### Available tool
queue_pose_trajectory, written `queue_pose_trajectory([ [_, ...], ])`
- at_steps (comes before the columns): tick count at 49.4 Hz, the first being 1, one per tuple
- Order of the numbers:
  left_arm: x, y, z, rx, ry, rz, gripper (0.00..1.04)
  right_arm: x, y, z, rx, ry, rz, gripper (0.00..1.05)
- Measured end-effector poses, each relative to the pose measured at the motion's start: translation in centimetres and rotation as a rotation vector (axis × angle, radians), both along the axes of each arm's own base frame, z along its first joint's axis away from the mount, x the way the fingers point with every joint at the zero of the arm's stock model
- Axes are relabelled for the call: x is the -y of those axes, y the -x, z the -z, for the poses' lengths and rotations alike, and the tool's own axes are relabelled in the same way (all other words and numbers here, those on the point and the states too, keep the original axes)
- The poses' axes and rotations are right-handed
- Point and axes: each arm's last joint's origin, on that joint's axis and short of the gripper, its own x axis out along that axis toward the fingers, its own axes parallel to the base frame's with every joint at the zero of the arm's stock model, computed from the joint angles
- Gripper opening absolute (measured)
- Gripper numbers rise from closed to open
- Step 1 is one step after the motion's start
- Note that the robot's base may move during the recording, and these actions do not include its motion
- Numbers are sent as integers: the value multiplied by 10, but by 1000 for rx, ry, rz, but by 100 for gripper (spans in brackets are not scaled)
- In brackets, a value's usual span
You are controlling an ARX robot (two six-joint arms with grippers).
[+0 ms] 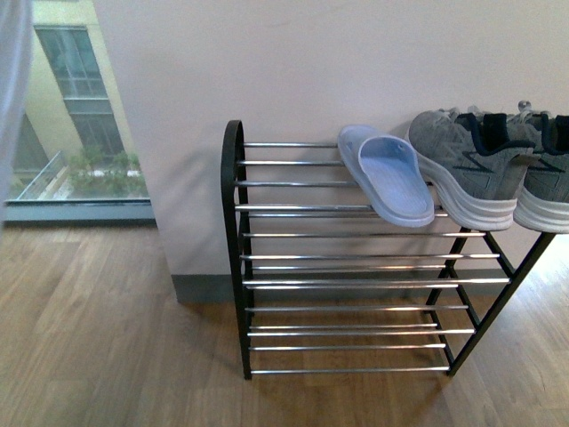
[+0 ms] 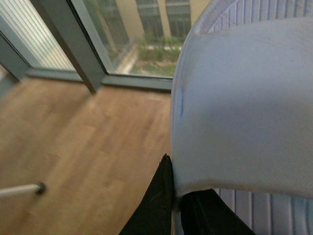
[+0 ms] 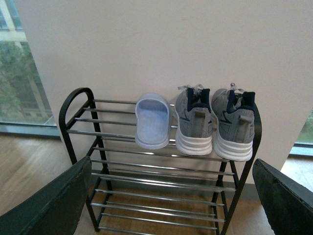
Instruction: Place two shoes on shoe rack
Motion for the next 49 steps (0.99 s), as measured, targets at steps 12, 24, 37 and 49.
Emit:
queue_pose_trajectory([
  [12, 45, -86, -8, -47, 239, 75, 2, 0, 0, 0, 0, 0, -1, 95],
  [24, 86, -158, 33, -208, 222, 144, 2, 0, 0, 0, 0, 0, -1, 95],
  [37, 125, -229, 49, -295, 161, 222, 2, 0, 0, 0, 0, 0, -1, 95],
  [49, 146, -276, 68, -352, 119, 249, 2, 0, 0, 0, 0, 0, -1, 95],
])
